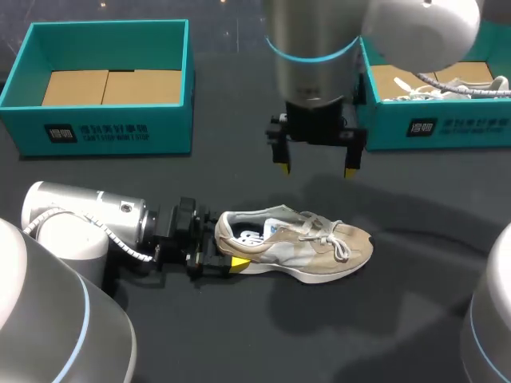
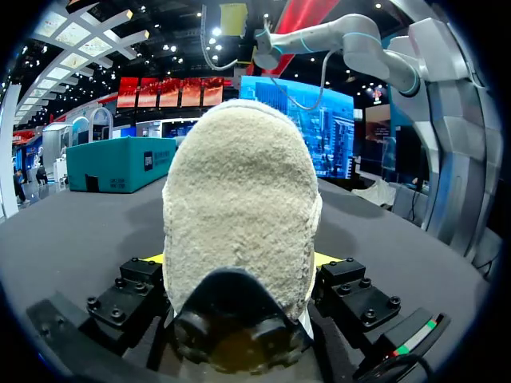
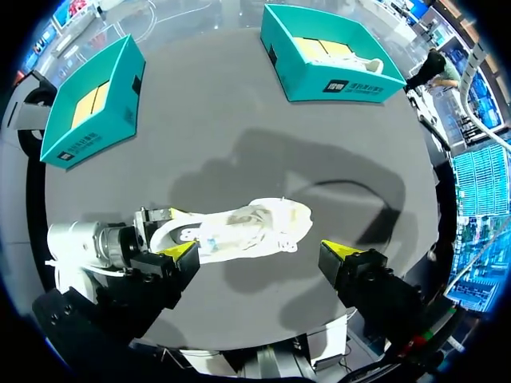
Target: Take the shoe out of the shoebox, open the shoe tongue, remove and reinsert the insole, then place the shoe into the shoebox
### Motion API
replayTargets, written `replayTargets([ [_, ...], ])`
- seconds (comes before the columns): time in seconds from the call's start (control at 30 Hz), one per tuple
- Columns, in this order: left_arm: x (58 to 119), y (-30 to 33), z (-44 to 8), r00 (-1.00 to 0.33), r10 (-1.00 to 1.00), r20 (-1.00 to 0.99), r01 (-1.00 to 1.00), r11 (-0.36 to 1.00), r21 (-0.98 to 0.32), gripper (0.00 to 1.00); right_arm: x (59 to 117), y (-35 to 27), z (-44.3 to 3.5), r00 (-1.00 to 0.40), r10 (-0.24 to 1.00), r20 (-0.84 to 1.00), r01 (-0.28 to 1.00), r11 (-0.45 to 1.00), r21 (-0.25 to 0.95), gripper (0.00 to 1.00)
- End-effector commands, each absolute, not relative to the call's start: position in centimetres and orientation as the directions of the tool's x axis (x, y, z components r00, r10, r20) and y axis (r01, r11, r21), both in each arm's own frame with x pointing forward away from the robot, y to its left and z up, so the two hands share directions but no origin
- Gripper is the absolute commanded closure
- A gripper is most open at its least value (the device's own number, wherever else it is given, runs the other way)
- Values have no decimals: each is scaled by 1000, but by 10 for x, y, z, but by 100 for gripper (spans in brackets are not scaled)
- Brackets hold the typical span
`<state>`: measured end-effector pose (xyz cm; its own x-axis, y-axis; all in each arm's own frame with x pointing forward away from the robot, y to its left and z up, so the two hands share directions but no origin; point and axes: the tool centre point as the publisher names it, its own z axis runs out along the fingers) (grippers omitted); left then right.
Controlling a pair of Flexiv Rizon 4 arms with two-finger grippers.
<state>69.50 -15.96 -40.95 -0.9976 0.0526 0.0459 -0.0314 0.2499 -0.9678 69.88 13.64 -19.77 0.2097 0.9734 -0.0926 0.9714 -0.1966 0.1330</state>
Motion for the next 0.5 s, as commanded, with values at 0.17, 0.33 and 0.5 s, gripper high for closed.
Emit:
replayTargets([
  [0.17,692,-161,-411,-998,51,46,-32,252,-967,100,690,178,-218,314,897,-312,949,-293,114,0],
  [0.33,692,-161,-411,-998,51,46,-32,252,-967,100,684,198,-231,314,883,-349,949,-295,108,0],
  [0.5,692,-161,-411,-998,51,46,-32,252,-967,100,677,212,-242,331,862,-385,943,-311,114,0],
])
